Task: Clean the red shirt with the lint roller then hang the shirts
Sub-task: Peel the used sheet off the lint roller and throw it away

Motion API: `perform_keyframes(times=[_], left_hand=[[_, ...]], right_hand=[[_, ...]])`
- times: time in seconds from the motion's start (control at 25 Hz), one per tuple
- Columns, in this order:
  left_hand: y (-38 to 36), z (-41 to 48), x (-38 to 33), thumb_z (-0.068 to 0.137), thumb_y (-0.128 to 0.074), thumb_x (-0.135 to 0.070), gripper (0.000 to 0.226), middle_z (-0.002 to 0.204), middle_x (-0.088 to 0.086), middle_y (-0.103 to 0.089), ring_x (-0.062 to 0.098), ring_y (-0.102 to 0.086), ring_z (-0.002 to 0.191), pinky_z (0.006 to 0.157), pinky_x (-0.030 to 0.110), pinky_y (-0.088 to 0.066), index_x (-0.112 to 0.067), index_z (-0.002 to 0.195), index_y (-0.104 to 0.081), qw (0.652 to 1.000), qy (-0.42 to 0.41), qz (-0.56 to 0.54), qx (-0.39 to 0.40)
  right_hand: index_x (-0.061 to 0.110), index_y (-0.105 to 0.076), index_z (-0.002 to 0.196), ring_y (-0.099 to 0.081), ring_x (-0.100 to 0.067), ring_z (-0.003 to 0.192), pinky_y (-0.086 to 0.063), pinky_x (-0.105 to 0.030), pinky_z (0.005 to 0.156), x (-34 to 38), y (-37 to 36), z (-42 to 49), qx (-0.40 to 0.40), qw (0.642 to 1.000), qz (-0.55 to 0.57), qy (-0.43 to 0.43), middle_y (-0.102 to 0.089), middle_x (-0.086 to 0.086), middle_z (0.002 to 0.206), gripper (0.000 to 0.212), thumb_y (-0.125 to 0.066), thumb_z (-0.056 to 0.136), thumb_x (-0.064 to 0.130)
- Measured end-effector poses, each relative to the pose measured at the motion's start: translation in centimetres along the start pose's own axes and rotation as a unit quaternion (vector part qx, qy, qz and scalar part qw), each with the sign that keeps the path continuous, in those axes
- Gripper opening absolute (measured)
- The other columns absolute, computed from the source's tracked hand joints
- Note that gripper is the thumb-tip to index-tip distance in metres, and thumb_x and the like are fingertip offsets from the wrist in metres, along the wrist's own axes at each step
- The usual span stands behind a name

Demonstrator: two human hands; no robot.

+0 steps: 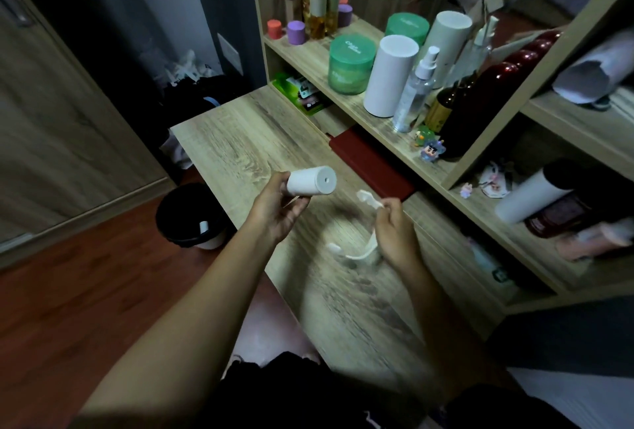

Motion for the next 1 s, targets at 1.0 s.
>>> perform_keyframes(times=[1.0], left_hand=[[-1.8,-2.0,0.9,0.088,-0.053,-0.020,0.035,0.109,0.010,-0.057,0.026,-0.062,0.086,0.072,0.039,-0.055,-0.025,0.121,-0.045,0.956,-0.072,0.254,0.126]], right_hand=[[0.017,-0.054,0.093,-0.059,-0.036,0.096,-0.038,-0.038,0.074,8.1,0.2,1.9,-0.015,0.982,-0.166,0.091,-0.066,-0.012,0.098,0.041,-0.028,0.094,0.049]])
Point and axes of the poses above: each hand's wrist, its own z-axis towards the middle knuckle, its own y-axis out of the back of the hand, x = y × z, the point moved 5 cm from there along z, towards the middle knuckle
